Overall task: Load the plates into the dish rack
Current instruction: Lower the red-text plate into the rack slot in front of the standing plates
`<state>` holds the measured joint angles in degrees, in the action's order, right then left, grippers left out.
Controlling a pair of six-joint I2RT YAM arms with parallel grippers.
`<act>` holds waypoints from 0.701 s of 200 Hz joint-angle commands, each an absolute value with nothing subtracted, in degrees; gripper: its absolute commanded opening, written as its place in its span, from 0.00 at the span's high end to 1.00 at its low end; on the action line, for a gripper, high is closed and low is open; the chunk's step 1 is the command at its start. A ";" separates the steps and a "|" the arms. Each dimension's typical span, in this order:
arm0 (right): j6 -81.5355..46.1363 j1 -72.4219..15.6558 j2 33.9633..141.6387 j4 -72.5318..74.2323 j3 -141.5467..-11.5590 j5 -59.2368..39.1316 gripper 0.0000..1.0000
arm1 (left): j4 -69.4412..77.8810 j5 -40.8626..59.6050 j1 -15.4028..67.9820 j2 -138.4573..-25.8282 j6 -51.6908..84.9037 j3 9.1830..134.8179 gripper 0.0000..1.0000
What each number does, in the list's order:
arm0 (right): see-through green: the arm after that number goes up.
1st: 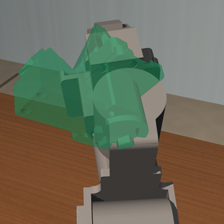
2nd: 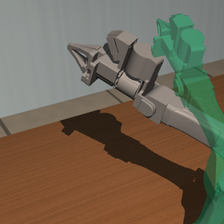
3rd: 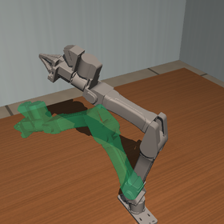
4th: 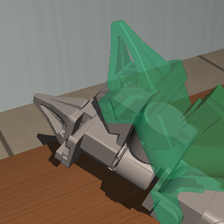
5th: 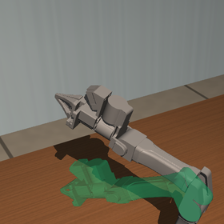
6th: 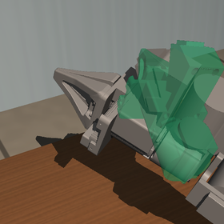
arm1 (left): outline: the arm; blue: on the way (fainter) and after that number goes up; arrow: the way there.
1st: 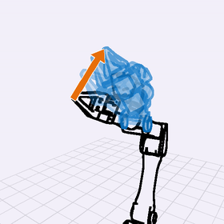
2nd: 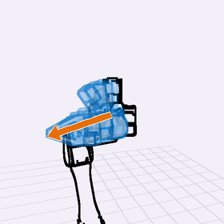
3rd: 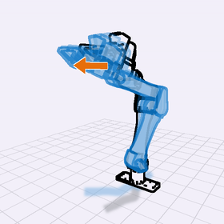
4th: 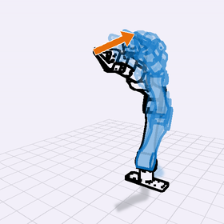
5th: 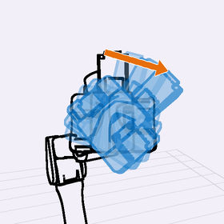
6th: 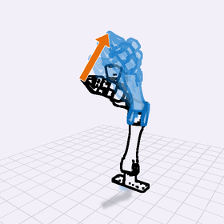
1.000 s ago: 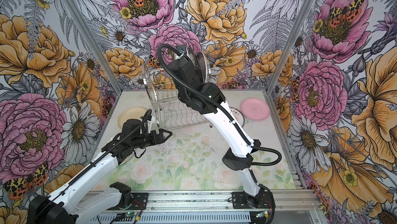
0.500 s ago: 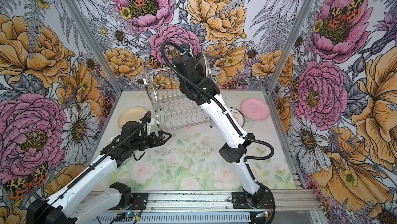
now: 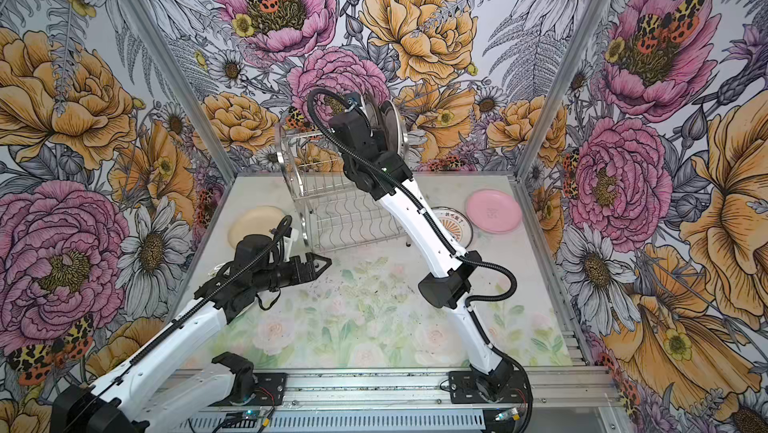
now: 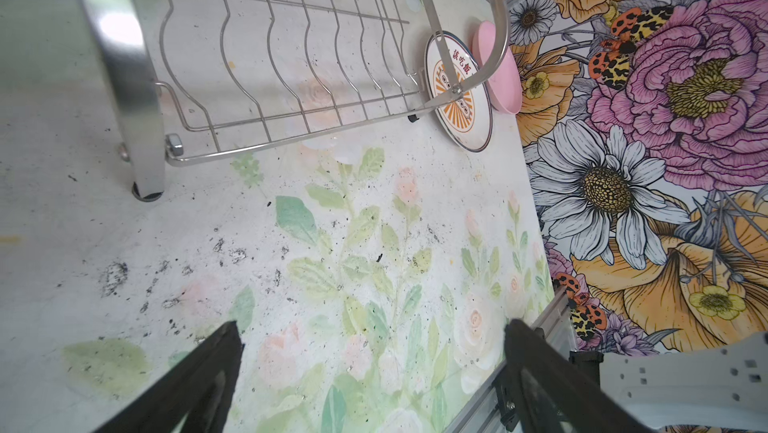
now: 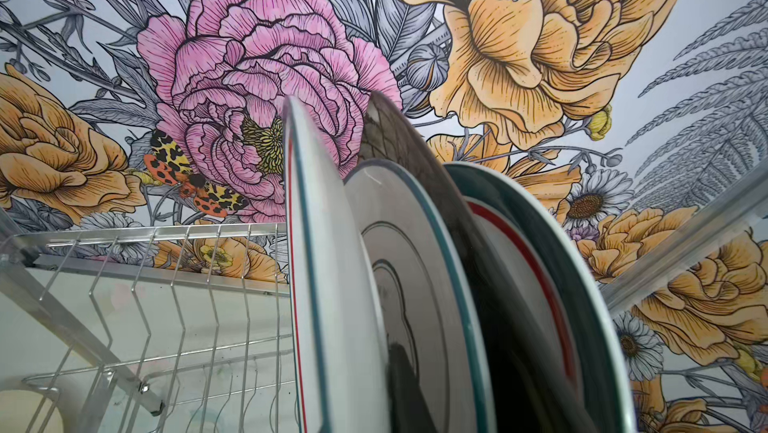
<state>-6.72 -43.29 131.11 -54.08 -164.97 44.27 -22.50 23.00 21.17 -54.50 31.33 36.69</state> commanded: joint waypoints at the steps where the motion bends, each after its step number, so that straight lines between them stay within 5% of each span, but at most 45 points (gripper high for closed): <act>1: -6.50 -42.85 132.09 -50.23 -166.50 44.40 1.00 | -22.18 21.42 20.69 -54.75 30.93 36.61 0.01; 67: -7.64 -42.71 132.26 -50.26 -164.34 43.65 1.00 | -22.24 21.19 20.59 -54.87 30.67 36.56 0.01; 99: -7.80 -42.81 131.16 -50.27 -162.88 43.59 0.84 | -22.22 21.21 20.37 -55.13 30.38 36.74 0.01; 140: -7.35 -42.98 130.09 -50.27 -162.38 43.76 0.78 | -21.99 21.20 20.21 -55.55 30.23 36.98 0.01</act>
<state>-7.46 -42.92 132.46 -51.31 -162.80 43.88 -22.52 22.24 20.95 -55.22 31.29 36.67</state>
